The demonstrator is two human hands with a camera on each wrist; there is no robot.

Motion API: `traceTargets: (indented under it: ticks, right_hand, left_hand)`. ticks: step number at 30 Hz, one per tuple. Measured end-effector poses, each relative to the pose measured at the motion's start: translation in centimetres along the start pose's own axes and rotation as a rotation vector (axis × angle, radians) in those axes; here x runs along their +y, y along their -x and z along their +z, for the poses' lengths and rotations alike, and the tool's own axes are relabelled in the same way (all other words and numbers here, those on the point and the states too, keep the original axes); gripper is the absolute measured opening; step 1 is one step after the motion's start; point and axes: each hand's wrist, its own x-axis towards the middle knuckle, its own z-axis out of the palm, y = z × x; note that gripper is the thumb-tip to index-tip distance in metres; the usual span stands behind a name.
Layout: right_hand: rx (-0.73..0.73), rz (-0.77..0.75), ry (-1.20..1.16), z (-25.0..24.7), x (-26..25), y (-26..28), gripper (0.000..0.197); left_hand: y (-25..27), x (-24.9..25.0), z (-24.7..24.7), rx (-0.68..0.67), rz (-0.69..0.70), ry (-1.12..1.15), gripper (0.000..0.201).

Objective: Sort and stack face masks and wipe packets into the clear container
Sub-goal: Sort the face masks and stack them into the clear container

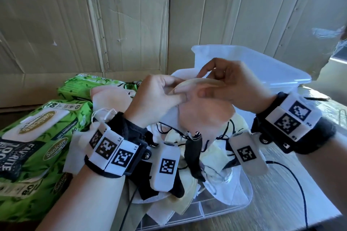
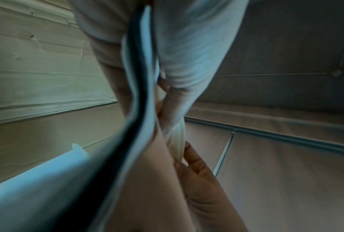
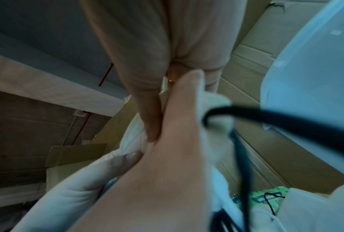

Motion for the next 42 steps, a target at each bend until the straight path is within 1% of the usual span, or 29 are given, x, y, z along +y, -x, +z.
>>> traceTargets:
  ticks: [3,5,8,10,12,13,16,19,21,24,26,28,30,33,35,36,38,39,40,41,42]
  right_hand:
    - [0.129,0.041,0.017,0.0,0.2,-0.6,0.047]
    - [0.15,0.112,-0.006,-0.2,0.5,-0.6,0.053]
    - [0.127,0.178,-0.014,-0.4,0.8,-0.5,0.056]
    - [0.177,0.169,-0.019,-0.6,0.7,-0.4,0.048]
    - [0.246,0.127,-0.04,-0.6,0.6,-0.6,0.031]
    - [0.284,0.102,-0.055,-0.6,0.5,-0.7,0.027]
    - [0.368,0.029,-0.126,-0.6,0.5,-1.1,0.028]
    - [0.399,-0.017,-0.121,-0.7,0.4,-1.3,0.028]
    - [0.397,-0.015,-0.114,-0.8,0.3,-1.2,0.027]
    - [0.388,-0.02,-0.095,-0.7,0.3,-1.0,0.028]
    - [0.381,-0.014,-0.07,-0.7,0.4,-1.0,0.03]
    - [0.373,-0.03,-0.063,-0.6,0.3,-1.0,0.03]
    - [0.342,-0.075,-0.085,-0.7,0.0,-1.0,0.027]
    - [0.227,-0.138,-0.127,-0.7,-0.9,-0.6,0.027]
    - [0.152,-0.163,-0.142,-0.4,-1.2,-0.6,0.026]
    - [0.136,-0.166,-0.145,-0.2,-1.4,-0.6,0.022]
    - [0.144,-0.153,-0.147,0.2,-1.4,-0.7,0.015]
    - [0.161,-0.141,-0.137,0.3,-1.3,-0.8,0.017]
    - [0.176,-0.13,-0.127,0.3,-1.2,-0.9,0.021]
    - [0.191,-0.119,-0.115,0.3,-1.1,-1.0,0.023]
    - [0.205,-0.109,-0.101,0.3,-1.0,-1.0,0.024]
  left_hand:
    - [-0.3,-0.5,-0.3,0.082,0.005,0.016,0.022]
    - [-0.4,-0.6,-0.7,0.162,0.024,0.021,0.031]
    - [-0.5,-0.8,-1.2,0.27,0.062,0.02,0.052]
    - [-0.5,-0.8,-1.4,0.287,0.078,-0.021,0.057]
    - [-0.5,-0.8,-1.4,0.264,0.078,-0.039,0.05]
    - [-0.5,-0.8,-1.3,0.258,0.064,-0.051,0.044]
    - [-0.5,-0.9,-1.2,0.246,-0.005,-0.036,0.034]
    - [-0.5,-0.6,-1.1,0.209,-0.04,0.026,0.028]
    - [-0.4,-0.3,-1.1,0.194,-0.05,0.095,0.022]
    - [-0.5,-0.3,-1.3,0.231,-0.051,0.107,0.015]
    - [-0.6,-0.3,-1.5,0.264,-0.05,0.118,0.017]
    - [-0.5,-0.2,-1.4,0.293,-0.055,0.144,0.025]
    - [-0.5,-0.1,-1.5,0.303,-0.094,0.165,0.035]
    - [-0.4,0.2,-1.7,0.272,-0.153,0.221,0.053]
    - [-0.3,0.4,-1.6,0.222,-0.133,0.235,0.06]
    - [-0.1,0.6,-1.5,0.182,-0.112,0.246,0.062]
    - [0.1,0.7,-1.3,0.101,-0.053,0.246,0.074]
    - [0.2,0.7,-1.1,0.07,-0.022,0.234,0.075]
    - [0.4,0.9,-1.0,0.05,0.002,0.209,0.066]
    - [0.4,0.9,-0.8,0.046,0.018,0.189,0.05]
    - [0.3,0.8,-0.7,0.044,0.014,0.183,0.029]
